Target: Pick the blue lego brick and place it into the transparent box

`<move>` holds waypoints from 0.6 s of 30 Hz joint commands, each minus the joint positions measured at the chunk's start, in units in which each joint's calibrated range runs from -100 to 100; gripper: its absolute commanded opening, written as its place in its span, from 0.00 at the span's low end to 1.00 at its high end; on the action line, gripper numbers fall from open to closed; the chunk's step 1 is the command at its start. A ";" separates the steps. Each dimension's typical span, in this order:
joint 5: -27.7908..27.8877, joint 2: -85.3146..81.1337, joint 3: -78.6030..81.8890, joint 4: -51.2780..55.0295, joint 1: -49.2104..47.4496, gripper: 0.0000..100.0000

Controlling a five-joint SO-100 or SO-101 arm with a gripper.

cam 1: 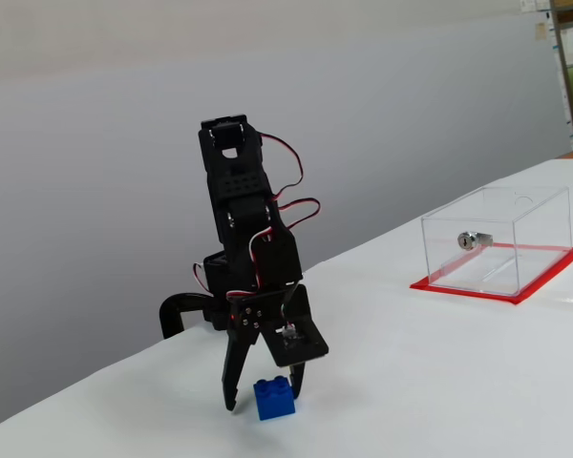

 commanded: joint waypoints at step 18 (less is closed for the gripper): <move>-0.15 -0.33 -4.01 -1.77 -0.11 0.12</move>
